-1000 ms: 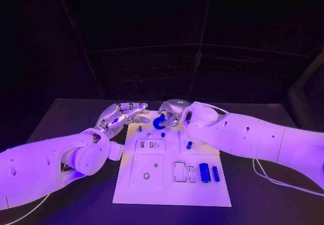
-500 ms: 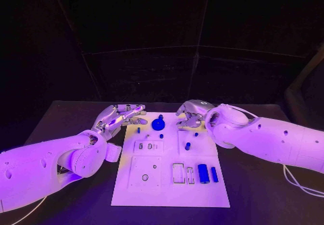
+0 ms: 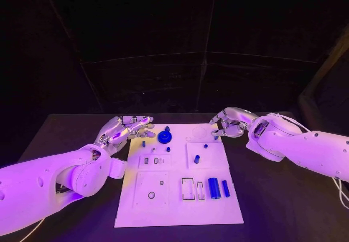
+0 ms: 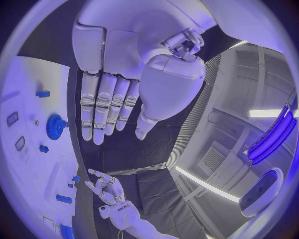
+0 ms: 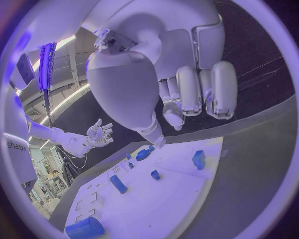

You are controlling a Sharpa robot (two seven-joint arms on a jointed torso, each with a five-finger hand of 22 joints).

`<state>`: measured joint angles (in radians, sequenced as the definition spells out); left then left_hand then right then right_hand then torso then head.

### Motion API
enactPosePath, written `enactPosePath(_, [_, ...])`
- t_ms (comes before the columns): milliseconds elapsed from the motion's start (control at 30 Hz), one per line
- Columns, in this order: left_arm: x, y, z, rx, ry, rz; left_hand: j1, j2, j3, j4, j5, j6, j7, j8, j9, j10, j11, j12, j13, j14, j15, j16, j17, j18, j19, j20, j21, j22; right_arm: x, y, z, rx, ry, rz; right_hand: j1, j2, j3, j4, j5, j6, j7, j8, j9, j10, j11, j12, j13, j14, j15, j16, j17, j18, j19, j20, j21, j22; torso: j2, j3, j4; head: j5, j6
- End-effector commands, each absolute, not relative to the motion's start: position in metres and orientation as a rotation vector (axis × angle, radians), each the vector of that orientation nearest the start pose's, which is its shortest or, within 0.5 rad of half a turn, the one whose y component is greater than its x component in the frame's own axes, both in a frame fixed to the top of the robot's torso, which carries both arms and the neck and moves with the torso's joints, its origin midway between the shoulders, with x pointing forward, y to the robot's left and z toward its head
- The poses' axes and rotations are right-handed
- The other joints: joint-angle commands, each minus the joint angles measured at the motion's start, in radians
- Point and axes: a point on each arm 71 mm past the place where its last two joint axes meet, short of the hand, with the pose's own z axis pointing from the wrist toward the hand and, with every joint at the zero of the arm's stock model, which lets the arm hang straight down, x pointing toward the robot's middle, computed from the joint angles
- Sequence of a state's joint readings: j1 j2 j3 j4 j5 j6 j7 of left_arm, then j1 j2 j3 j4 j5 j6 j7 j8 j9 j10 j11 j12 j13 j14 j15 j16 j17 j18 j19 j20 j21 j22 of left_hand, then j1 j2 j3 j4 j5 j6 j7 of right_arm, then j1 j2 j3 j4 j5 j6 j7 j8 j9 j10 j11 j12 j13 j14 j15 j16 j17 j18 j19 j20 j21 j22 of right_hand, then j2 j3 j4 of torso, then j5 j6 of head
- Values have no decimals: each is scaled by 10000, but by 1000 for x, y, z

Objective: Assemble the parts on the task board

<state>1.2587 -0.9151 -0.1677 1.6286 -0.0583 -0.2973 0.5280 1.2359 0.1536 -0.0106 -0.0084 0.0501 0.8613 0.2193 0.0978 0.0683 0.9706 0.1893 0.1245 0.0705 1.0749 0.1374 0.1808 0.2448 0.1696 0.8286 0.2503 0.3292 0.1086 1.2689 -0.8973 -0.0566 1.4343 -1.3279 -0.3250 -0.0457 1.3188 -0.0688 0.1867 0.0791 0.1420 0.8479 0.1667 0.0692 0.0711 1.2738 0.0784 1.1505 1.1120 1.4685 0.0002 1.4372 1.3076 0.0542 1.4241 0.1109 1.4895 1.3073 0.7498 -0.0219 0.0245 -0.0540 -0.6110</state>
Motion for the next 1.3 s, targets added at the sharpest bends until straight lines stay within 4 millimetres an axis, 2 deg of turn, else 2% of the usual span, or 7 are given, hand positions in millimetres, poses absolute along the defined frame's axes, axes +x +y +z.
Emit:
enactPosePath(33, [461,211,-178,-9412,14317,-16313,-32,97,24,-25,19,72,267,48,5,91,-13,44,17,56,-14,-12,21,155,93,6,-32,-17,512,-260,-160,-111,16217,6512,135,-37,-29,-75,58,69,-2,18,1,30,-18,3,-16,539,9,17,276,-76,70,21,33,447,19,12,0,-122,5])
enactPosePath(133, [461,211,-179,-9415,14322,-16305,-30,99,25,-26,19,79,265,50,6,100,-15,48,18,63,-16,-10,26,155,98,4,-31,-18,513,-267,-166,-5,16306,6362,149,-51,-34,-87,63,67,-2,15,0,25,-18,-3,-21,539,8,16,275,-75,69,19,33,447,15,1,9,-184,-9])
enactPosePath(233, [462,211,-179,-9415,14317,-16297,-30,99,25,-26,19,81,264,51,6,100,-15,47,18,64,-17,-10,27,155,99,3,-30,-18,514,-275,-174,107,16401,6217,152,-59,-37,-92,64,66,-3,14,-1,23,-19,-5,-23,539,8,17,278,-76,71,19,34,450,14,-23,43,-255,-24])
enactPosePath(433, [462,212,-179,-9422,14300,-16256,-27,99,26,-29,19,82,263,50,5,91,-14,41,14,62,-16,-13,28,154,101,1,-31,-19,515,-282,-188,243,16614,6052,155,-64,-40,-95,66,64,-2,12,-1,22,-18,-6,-24,541,7,22,286,-76,71,18,34,451,19,-26,37,-220,-59])
enactPosePath(700, [463,213,-180,-9432,14289,-16216,-22,99,28,-34,19,84,263,49,3,73,-10,29,7,55,-13,-21,31,152,102,0,-33,-22,513,-280,-201,251,16867,6095,161,-65,-41,-99,72,64,-1,11,-2,27,-18,1,-15,539,7,18,278,-77,72,17,35,452,9,-39,35,-215,-109])
enactPosePath(967, [464,214,-180,-9439,14292,-16198,-22,99,28,-34,19,84,263,49,3,73,-10,29,7,55,-13,-21,31,152,102,0,-33,-22,517,-280,-205,478,16753,5949,203,38,3,-104,124,100,8,23,3,66,-15,41,28,543,6,26,296,-79,77,13,38,462,8,-39,61,-234,-125])
enactPosePath(1300, [464,215,-180,-9458,14310,-16164,-18,101,30,-38,19,85,266,47,2,60,-8,20,1,50,-12,-28,34,150,103,-1,-35,-24,521,-278,-206,693,16666,5969,232,189,62,-102,155,240,24,76,24,120,-5,100,89,545,13,31,309,-80,80,15,40,469,6,-38,45,-225,-160])
